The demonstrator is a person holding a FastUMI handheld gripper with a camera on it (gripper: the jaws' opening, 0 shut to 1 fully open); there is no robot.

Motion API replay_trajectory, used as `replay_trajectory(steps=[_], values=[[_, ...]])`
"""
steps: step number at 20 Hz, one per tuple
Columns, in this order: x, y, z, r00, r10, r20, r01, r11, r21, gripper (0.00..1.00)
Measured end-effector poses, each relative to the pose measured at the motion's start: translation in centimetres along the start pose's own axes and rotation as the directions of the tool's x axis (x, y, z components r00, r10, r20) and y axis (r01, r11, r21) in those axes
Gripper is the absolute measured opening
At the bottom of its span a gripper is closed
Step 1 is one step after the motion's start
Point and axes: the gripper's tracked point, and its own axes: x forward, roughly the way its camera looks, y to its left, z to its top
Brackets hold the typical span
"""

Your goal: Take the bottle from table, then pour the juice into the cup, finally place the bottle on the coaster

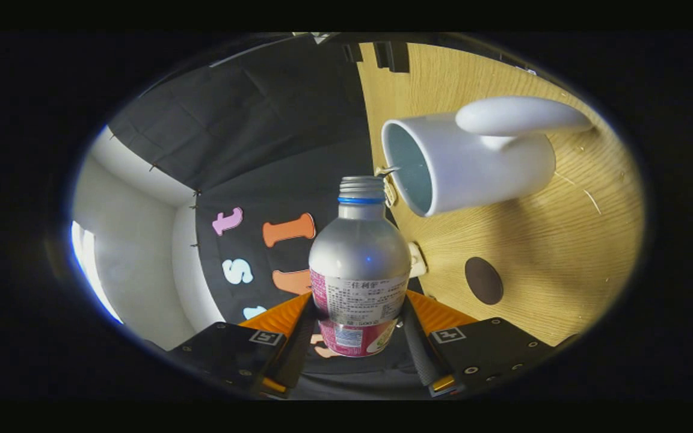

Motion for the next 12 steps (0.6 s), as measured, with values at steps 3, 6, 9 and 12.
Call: replay_trajectory(steps=[3,6,9,12], values=[[-0.13,0.12,0.06,1.000,0.001,0.005,-0.002,1.000,0.016,0.74],[-0.19,0.39,0.02,1.000,0.007,0.004,-0.007,1.000,0.016,0.74],[-0.13,0.67,0.15,1.000,0.014,0.004,-0.014,1.000,0.023,0.74],[-0.12,0.85,0.11,1.000,0.016,0.004,-0.016,0.999,0.032,0.74]])
